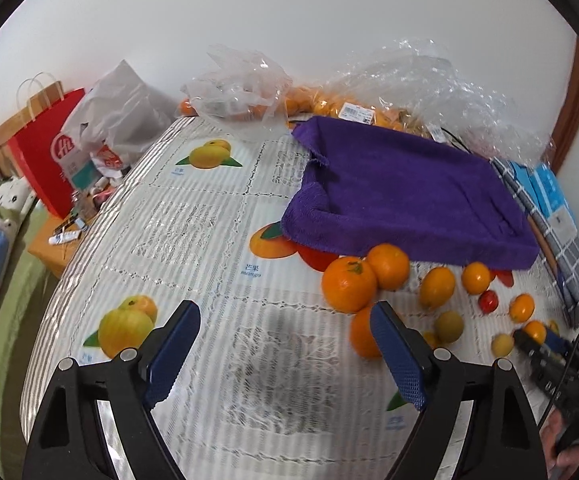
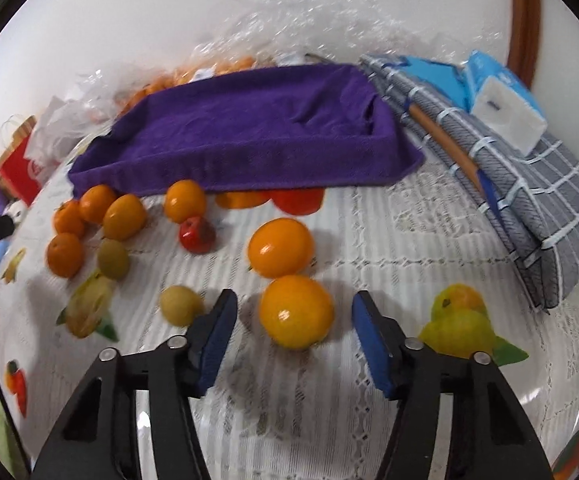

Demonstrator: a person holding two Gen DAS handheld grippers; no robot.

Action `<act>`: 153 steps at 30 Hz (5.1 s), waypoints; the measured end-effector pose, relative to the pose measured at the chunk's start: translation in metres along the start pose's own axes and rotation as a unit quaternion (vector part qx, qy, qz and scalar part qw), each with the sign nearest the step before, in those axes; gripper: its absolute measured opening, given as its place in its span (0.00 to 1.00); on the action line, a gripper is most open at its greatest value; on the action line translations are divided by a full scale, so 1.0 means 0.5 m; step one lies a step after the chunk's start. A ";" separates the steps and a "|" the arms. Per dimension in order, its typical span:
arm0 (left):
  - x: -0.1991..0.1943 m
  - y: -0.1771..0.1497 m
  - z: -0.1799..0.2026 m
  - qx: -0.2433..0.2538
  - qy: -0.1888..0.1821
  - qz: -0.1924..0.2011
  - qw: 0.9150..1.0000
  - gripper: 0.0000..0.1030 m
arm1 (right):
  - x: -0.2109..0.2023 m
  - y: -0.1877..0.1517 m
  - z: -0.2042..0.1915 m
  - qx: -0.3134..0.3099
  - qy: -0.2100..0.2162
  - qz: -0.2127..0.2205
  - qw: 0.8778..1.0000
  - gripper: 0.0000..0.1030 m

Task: Organize fruits
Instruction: 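Grasp a large orange with the left tool while the right tool grasps another orange, then carry both held oranges over the purple towel tray, then open the left tool onto the towel while the right tool releases its orange, then grasp a stemmed mandarin with the left tool while the right tool grasps an orange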

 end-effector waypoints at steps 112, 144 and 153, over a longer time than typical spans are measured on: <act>0.242 0.239 0.125 0.063 -0.118 -0.005 0.991 0.39 | 0.150 0.306 -0.011 0.049 0.010 0.017 0.999 0.32; 0.081 0.189 0.128 0.081 -0.142 0.071 0.984 0.52 | -0.051 0.168 0.033 0.064 -0.055 0.064 0.994 0.64; 0.049 0.100 0.070 0.077 -0.110 0.026 0.991 0.52 | -0.055 0.073 0.041 0.092 -0.011 0.036 0.995 0.60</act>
Point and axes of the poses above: each gripper's, at about its wrist camera, not at the fingertips, and x roughly the way its jaws point, z to its right, y to its top, the point moved 4 cm from there along x, roughly the way its jaws point, and after that the axes turned 6 degrees about -z, right-handed, at the moved point
